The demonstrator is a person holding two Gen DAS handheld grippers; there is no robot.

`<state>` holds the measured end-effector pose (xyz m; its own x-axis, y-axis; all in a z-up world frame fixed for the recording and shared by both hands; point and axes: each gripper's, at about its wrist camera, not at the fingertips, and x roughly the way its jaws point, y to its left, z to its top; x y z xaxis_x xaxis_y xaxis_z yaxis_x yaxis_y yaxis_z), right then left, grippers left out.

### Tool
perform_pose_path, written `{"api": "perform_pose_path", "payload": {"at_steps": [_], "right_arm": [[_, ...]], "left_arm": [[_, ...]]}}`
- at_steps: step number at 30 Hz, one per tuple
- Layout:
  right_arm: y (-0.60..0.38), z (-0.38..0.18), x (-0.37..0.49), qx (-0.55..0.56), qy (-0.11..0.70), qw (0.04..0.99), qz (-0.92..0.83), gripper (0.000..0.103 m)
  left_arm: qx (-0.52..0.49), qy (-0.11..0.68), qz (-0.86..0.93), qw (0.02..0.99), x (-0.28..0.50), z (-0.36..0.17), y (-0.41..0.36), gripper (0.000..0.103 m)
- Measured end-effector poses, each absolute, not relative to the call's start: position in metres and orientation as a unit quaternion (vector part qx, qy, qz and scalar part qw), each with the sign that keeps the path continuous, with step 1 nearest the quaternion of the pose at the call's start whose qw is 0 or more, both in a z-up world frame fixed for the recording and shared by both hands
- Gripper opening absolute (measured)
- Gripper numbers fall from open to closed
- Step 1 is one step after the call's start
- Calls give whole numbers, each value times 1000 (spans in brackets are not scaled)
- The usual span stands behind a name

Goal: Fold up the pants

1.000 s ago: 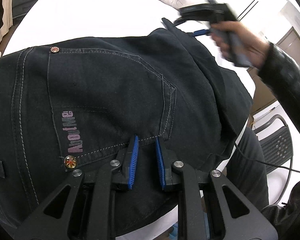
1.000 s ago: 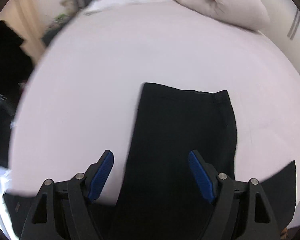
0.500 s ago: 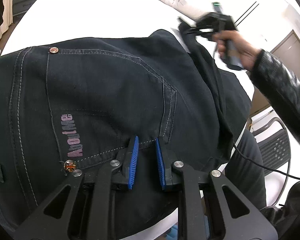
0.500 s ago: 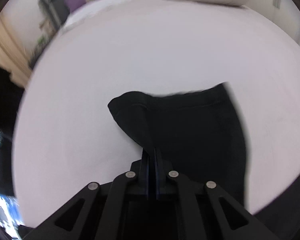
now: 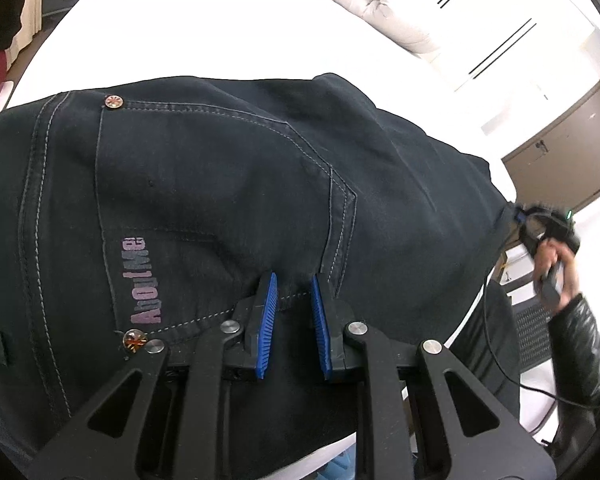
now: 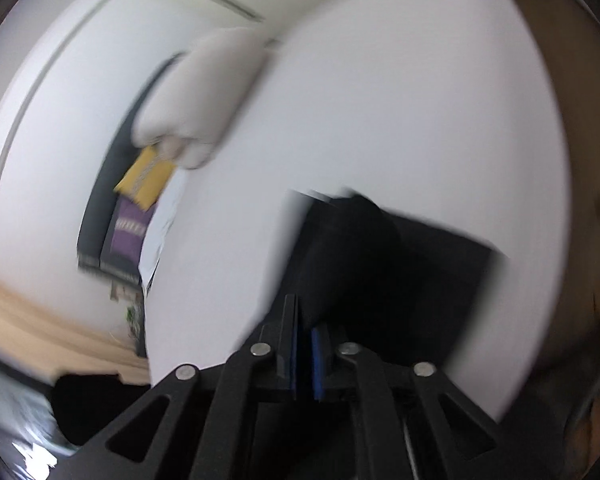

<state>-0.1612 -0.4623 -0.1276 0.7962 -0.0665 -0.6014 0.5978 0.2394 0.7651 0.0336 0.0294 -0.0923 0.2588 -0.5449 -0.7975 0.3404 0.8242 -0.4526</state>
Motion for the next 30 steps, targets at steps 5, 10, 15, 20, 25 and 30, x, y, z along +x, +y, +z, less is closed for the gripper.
{"api": "perform_pose_path", "payload": {"at_steps": [5,10,15,20,25,30], "right_arm": [[-456,-142,-175,642,160,724,-195,72],[-473,-150,-204,671,137,702,-194,74],[-473,-130,-192,621,179,712,-274,66],[-488,-121,-214,535,223,729,-364,33],[-505,-125,-255,576,195,706,-363,22],[-493,-106,-229,607,197,726,-257,59]], "left_arm": [[-80,543,-268,792,31,-88,21,18],[-75,545,-262,793,29,-85,16,18],[-64,545,-257,796,24,-84,8,18],[-69,542,-254,798,19,-87,10,18],[-72,540,-257,798,17,-89,14,18],[-72,540,-255,799,17,-88,17,18]]}}
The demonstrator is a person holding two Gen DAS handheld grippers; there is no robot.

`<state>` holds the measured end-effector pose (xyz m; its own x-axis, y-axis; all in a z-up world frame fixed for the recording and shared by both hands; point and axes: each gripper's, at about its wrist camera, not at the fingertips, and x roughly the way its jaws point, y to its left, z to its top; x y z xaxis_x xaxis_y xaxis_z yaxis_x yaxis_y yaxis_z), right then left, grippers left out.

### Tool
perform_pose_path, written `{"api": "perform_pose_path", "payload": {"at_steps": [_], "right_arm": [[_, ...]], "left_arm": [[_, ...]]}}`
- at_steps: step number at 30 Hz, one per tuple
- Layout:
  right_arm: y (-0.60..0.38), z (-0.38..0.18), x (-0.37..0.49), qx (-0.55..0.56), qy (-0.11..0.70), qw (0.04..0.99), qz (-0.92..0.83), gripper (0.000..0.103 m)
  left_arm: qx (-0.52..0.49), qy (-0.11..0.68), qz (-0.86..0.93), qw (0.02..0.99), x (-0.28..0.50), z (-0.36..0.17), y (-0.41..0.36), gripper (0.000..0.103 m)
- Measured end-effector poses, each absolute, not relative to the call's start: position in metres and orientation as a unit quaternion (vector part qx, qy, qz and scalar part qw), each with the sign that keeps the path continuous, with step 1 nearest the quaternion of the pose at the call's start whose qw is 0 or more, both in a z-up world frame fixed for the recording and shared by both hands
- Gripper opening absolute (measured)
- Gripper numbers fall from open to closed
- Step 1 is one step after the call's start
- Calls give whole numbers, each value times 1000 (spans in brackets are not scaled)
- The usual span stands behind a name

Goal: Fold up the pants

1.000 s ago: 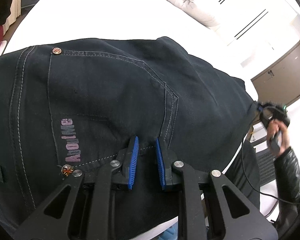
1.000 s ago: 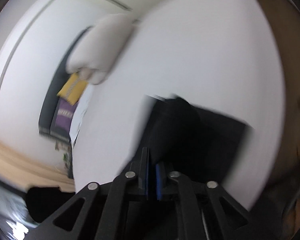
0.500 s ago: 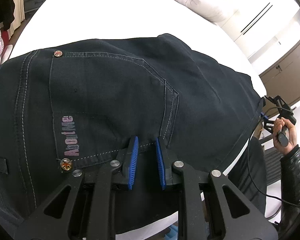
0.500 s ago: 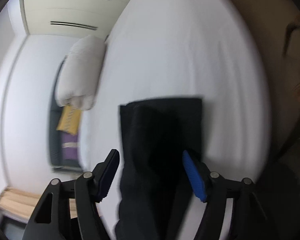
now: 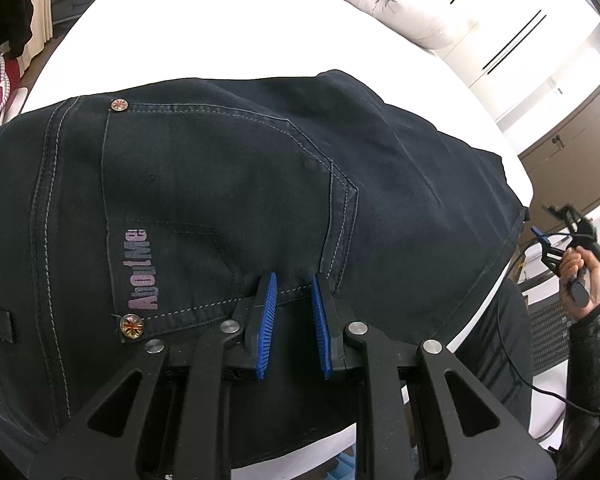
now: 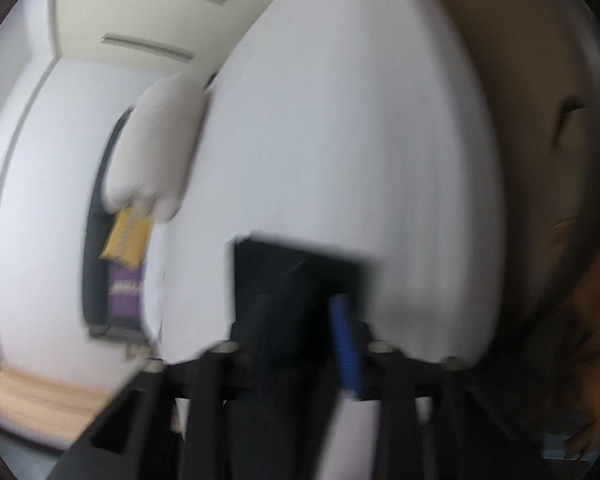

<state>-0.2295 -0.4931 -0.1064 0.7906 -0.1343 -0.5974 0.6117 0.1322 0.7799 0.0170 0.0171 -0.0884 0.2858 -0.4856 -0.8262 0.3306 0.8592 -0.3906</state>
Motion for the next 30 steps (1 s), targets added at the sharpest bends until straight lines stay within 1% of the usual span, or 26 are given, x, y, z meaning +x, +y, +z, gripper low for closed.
{"api": "perform_pose_path", "payload": {"at_steps": [1,2,4,7,9,10,11,12,14,16,21,25,27,30], "right_arm": [[-488,-102,-222,590,212,731,-269,68],[-484,-100,-213,575,231,734,-278,73],[-481,-107,-198,563,270,730,-279,76],[-486,-129,-189,580,279,716,-269,74],[-490,-134,-191,580,273,717,-272,62],[-493,-133,-197,580,264,721,-271,47],[-498,-134,-202,576,261,726,-270,24],[-499,-135,-204,576,259,727,-271,13],[-505,-136,-209,568,256,733,-274,6],[-505,-133,-207,548,260,741,-287,5],[-510,-141,-215,557,245,738,-292,4],[-517,-152,-228,597,205,724,-277,5],[-520,-150,-236,594,188,724,-296,4],[-527,-141,-255,573,183,717,-352,7]], "left_arm": [[-71,540,-255,799,17,-87,18,18],[-71,540,-256,799,17,-88,18,18],[-73,540,-256,798,18,-88,19,18],[-75,540,-257,798,18,-88,20,18],[-75,540,-257,798,18,-88,20,18],[-76,540,-257,798,19,-88,21,18],[-77,540,-258,798,19,-88,21,18],[-78,540,-258,798,19,-88,22,18],[-79,539,-259,797,18,-88,24,18],[-80,539,-259,797,18,-88,25,18],[-81,539,-260,797,19,-88,26,18],[-83,539,-260,797,20,-88,27,18],[-84,538,-261,797,20,-88,29,18],[-86,537,-262,797,20,-89,31,18]]}}
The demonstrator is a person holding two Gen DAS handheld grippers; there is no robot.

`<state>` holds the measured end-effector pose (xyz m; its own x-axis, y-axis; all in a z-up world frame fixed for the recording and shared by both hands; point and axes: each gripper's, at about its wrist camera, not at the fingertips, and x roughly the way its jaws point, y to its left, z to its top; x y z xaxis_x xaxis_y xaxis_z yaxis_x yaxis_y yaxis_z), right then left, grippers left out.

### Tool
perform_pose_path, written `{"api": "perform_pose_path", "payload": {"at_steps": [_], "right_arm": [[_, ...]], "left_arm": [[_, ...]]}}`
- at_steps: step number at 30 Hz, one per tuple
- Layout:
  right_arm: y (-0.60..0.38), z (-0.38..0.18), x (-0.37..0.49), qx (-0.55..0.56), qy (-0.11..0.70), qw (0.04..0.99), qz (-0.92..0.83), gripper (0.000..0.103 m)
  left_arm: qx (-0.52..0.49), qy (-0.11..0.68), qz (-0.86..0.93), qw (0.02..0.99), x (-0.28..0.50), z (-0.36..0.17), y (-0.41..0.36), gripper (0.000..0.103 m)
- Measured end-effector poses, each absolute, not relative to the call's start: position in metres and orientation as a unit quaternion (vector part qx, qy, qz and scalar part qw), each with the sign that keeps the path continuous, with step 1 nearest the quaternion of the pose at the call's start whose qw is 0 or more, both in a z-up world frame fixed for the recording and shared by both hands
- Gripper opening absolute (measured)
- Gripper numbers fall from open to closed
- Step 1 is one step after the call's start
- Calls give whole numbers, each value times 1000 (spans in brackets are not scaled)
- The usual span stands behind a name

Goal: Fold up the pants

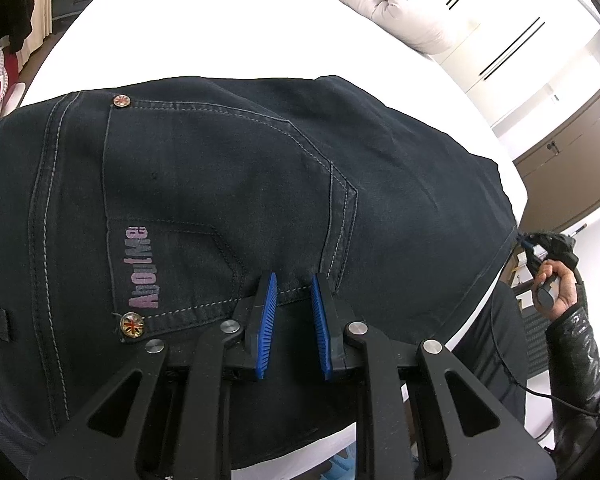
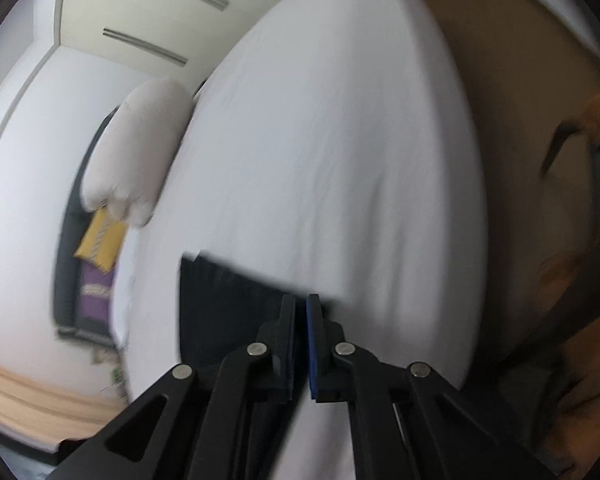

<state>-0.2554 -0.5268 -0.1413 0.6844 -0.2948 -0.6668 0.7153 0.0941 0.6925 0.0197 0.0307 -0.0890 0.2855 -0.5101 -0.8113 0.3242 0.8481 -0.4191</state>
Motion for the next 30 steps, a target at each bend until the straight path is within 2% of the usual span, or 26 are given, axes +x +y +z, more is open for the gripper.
{"api": "perform_pose_path", "payload": {"at_steps": [3,6,7,8,10,17,20,24,25,27,28,30], "right_arm": [[-534,-132,-272,571,182,713,-363,7],[-525,-112,-261,576,192,741,-288,11],[-517,-106,-252,576,200,753,-248,22],[-508,-99,-243,571,206,766,-214,39],[-489,-91,-229,555,227,779,-180,56],[-424,-96,-183,581,270,767,-44,57],[-399,-89,-152,558,289,778,4,51],[-372,-110,-116,529,357,769,21,48],[-370,-124,-113,517,388,763,-4,43],[-379,-139,-117,505,407,760,-41,8],[-389,-147,-127,512,391,763,-46,0],[-414,-154,-147,536,354,763,-65,0]], "left_arm": [[-88,535,-262,798,19,-90,32,18],[-86,535,-261,799,18,-90,33,18],[-86,535,-261,799,18,-90,33,18],[-86,535,-261,799,17,-90,34,18],[-87,536,-259,799,17,-89,33,18],[-86,534,-258,800,15,-88,32,18],[-84,533,-257,802,13,-88,32,18],[-87,531,-260,802,9,-87,35,18],[-87,531,-261,802,9,-87,36,18],[-86,529,-268,801,7,-87,40,18],[-87,528,-270,800,6,-87,41,18],[-92,525,-277,800,3,-88,46,18]]}}
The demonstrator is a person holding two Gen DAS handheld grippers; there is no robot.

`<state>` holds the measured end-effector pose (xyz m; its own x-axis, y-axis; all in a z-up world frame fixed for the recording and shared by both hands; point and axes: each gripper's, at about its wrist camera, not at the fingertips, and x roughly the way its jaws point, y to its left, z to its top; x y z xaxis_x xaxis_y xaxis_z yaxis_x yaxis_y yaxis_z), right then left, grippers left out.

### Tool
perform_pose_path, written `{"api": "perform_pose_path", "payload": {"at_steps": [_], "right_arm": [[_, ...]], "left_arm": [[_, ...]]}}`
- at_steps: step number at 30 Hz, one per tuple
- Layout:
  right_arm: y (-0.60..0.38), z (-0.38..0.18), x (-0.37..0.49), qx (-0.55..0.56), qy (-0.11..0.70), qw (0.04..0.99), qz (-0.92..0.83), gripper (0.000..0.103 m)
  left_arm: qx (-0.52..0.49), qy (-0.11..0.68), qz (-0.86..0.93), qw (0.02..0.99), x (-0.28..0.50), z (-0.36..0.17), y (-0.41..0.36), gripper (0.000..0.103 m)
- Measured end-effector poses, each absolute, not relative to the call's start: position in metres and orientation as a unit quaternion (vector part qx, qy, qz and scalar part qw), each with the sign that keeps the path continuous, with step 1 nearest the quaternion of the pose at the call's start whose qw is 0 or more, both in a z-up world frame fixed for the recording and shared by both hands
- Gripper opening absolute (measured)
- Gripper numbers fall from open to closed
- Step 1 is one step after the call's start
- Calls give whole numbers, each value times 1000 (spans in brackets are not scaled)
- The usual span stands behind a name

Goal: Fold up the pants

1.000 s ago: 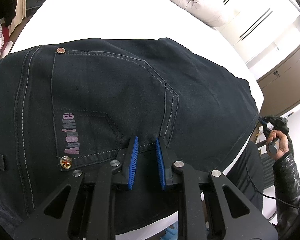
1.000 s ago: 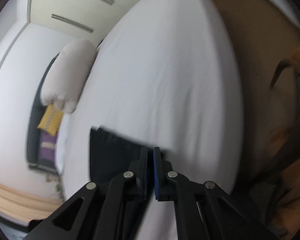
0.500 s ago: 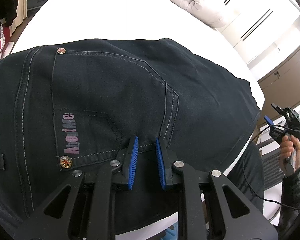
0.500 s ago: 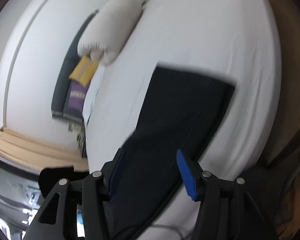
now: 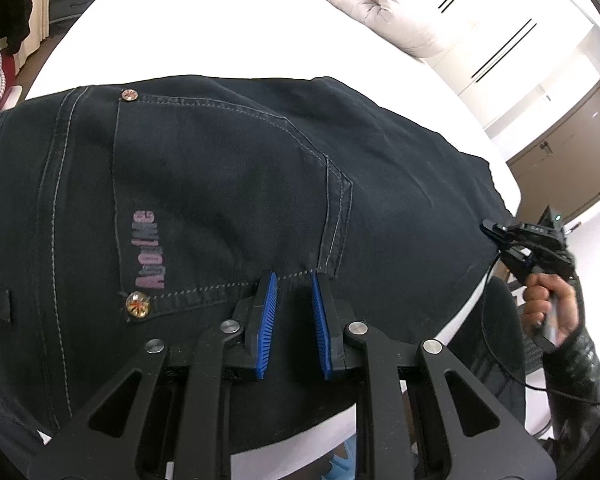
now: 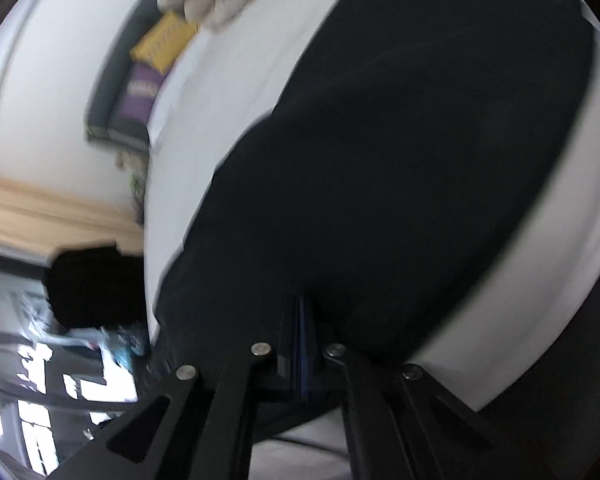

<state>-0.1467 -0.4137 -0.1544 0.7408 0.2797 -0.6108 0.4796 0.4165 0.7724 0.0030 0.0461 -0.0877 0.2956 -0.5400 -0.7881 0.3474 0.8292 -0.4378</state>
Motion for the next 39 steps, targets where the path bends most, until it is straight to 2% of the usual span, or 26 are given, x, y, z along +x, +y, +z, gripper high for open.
{"api": "perform_pose_path", "payload": {"at_steps": [5,7,9,14,17,19,20,21,23,29,36,39], "right_arm": [[-468,-124,-194,519,300,769,-222,0],[-470,-106,-189,518,283,781,-203,6],[-448,-89,-159,514,282,802,-115,6],[-337,-94,-54,519,337,780,95,6],[-286,-121,-6,502,395,757,139,6],[-280,-147,9,509,429,739,107,6],[-293,-162,11,526,429,730,82,5],[-304,-170,8,542,417,727,67,0],[-339,-180,-5,576,379,723,46,0],[-455,-172,-39,588,305,746,-75,0],[-533,-156,-86,560,263,766,-173,0],[-568,-143,-124,540,264,764,-234,0]], "left_arm": [[-96,523,-270,802,0,-85,51,18],[-86,523,-264,806,2,-78,46,18],[-84,512,-265,813,3,-65,41,18],[-91,477,-331,809,47,-31,-26,18],[-91,498,-354,787,80,-50,-77,18],[-74,522,-336,781,96,-73,-94,18],[-71,535,-319,780,104,-87,-96,18],[-89,540,-315,775,109,-99,-89,18],[-138,540,-322,765,114,-108,-73,18],[-193,536,-296,767,121,-113,-30,16],[-211,528,-265,779,114,-111,10,14],[-210,522,-246,789,103,-104,51,14]]}}
